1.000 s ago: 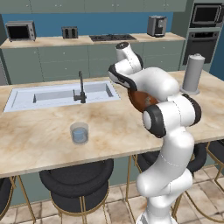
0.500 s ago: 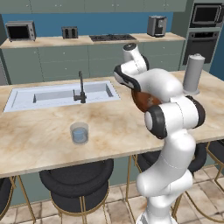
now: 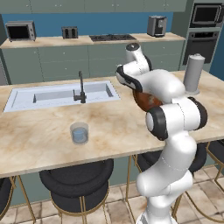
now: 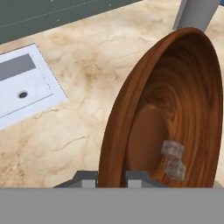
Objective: There are four ice cubes in the ice bowl. Place two ice cubes in each glass of water.
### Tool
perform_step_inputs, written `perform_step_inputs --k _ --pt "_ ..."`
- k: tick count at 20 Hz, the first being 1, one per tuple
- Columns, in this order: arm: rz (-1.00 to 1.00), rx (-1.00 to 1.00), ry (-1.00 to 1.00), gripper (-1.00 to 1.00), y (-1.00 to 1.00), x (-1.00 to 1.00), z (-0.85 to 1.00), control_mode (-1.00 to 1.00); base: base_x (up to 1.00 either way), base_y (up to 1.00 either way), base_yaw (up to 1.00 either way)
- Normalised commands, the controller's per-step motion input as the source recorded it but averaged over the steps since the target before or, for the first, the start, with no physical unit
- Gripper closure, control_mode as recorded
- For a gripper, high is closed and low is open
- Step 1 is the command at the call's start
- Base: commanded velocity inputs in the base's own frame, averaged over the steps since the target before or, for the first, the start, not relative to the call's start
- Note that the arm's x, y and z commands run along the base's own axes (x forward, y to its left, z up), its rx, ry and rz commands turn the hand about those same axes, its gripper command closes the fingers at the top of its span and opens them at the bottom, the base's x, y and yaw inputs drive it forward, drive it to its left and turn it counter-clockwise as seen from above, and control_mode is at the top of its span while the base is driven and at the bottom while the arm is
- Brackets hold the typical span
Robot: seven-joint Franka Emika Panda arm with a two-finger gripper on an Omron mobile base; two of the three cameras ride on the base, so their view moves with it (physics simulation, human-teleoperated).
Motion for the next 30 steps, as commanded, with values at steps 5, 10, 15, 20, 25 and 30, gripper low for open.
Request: perform_step_inputs --k 5,10,15,20,25,30 --pt "0.00 0.00 -0.07 1.00 -0.06 0.00 0.02 -1.00 0.00 0.00 0.00" --pt "0.00 0.02 -0.04 1.00 -0.09 0.00 0.00 -1.00 0.00 0.00 0.00" --pt "0.00 0.04 -0.04 1.00 -0.11 -0.02 0.00 -1.00 0.00 0.00 0.00" --pt "0.00 0.03 -0.06 1.00 -0.08 -0.09 0.00 -1.00 0.00 0.00 0.00" --pt "0.00 0.02 -0.06 1.00 -0.08 -0.06 0.00 -1.00 0.00 0.00 0.00" --pt "0.00 0.01 -0.05 1.00 -0.08 0.00 0.00 -1.00 0.00 0.00 0.00"
